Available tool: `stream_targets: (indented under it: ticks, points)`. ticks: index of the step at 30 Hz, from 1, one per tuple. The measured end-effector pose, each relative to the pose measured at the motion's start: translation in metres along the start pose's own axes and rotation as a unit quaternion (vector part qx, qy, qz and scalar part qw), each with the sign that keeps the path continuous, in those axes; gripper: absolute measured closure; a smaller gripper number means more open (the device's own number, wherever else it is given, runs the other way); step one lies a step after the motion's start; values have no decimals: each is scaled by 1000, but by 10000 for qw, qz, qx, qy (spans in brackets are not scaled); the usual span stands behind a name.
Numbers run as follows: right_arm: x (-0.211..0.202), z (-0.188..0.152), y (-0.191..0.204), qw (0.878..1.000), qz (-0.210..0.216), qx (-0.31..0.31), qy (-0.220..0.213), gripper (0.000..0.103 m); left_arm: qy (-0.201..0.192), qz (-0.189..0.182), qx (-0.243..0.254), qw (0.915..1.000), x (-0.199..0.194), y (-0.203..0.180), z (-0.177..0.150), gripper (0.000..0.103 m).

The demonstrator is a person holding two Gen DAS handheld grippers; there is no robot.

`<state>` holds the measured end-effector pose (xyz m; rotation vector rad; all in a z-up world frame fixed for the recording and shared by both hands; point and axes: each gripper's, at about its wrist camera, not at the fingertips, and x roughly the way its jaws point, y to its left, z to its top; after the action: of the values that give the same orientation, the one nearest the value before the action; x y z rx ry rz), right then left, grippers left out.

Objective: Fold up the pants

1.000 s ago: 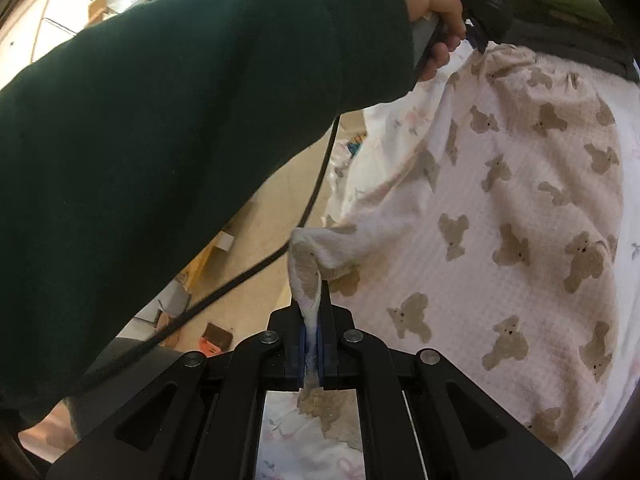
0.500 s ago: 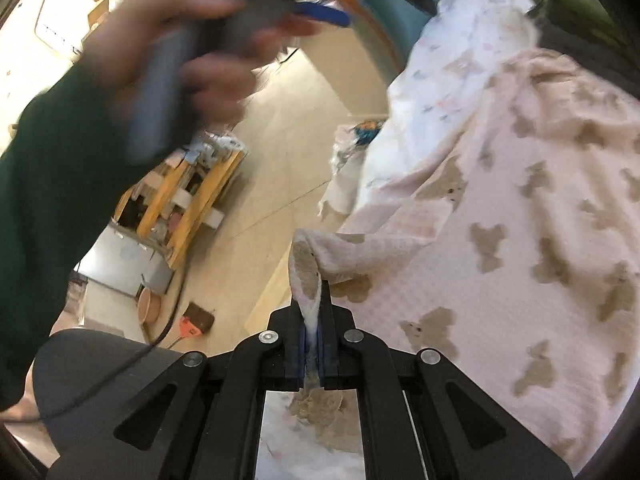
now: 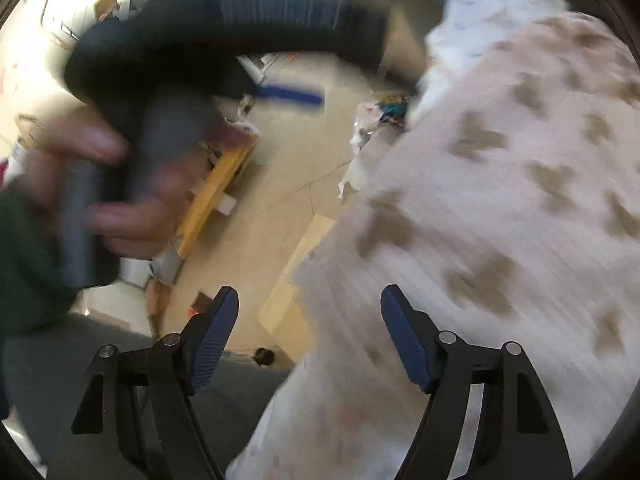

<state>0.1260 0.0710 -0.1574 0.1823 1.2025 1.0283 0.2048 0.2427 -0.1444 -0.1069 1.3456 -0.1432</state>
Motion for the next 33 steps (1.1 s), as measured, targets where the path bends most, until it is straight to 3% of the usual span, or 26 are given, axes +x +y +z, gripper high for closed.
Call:
stream_targets:
  ticks: [2, 5, 9, 10, 12, 14, 15, 17, 19, 20, 21, 22, 24, 27, 29, 30, 31, 33]
  points:
    - [-50, -15, -17, 9993, -195, 202, -258, 28, 222, -80, 161, 9996, 15, 0, -8, 8]
    - [-116, -32, -51, 9940, -623, 602, -675, 26, 642, -502, 379, 9960, 35, 5, -23, 8]
    - [-196, -70, -124, 9645, -1306, 1893, -1296, 18, 948, -1015, 501, 9890, 53, 0, -45, 11]
    - [-209, -85, -146, 9537, -1405, 2297, -1341, 15, 1032, -1137, 534, 9867, 56, -4, -49, 17]
    - [-211, -110, -185, 9316, -1508, 3090, -1178, 15, 1232, -1234, 885, 9807, 61, -23, -57, 30]
    - [-201, -128, -207, 9155, -1118, 3710, -1081, 14, 1191, -940, 1309, 9797, 58, -38, -61, 34]
    - [-193, -137, -210, 9121, -913, 3870, -999, 15, 1196, -911, 1361, 9792, 56, -41, -62, 42]
    - [-167, -136, -208, 9151, -743, 3866, -868, 16, 1249, -779, 1335, 9801, 50, -43, -64, 55]
    - [-157, -132, -197, 9272, -779, 3554, -895, 20, 1251, -699, 1386, 9799, 43, -49, -65, 84]
    - [-151, -129, -192, 9326, -741, 3417, -898, 24, 1230, -608, 1469, 9796, 38, -53, -65, 89]
    - [-149, -129, -189, 9349, -658, 3374, -886, 35, 1225, -498, 1564, 9788, 34, -59, -66, 95]
    - [-141, -127, -185, 9365, -578, 3362, -808, 36, 1246, -420, 1639, 9777, 30, -62, -67, 98]
    - [-137, -124, -177, 9387, -809, 3250, -819, 36, 1278, -312, 1855, 9738, 26, -73, -71, 101]
    - [-141, -123, -178, 9333, -806, 3389, -875, 57, 1223, -5, 1987, 9724, 17, -86, -73, 102]
    - [-139, -125, -176, 9367, -802, 3296, -866, 81, 1164, -61, 2105, 9706, 3, -98, -70, 102]
    - [-133, -123, -168, 9444, -713, 3132, -701, 100, 1059, -2, 2184, 9701, -7, -105, -70, 102]
    - [-127, -122, -157, 9483, -764, 3020, -603, 100, 1016, 11, 2175, 9708, -14, -110, -72, 102]
    - [-135, -119, -146, 9526, -838, 2803, -838, 101, 877, 125, 2203, 9714, -31, -119, -68, 102]
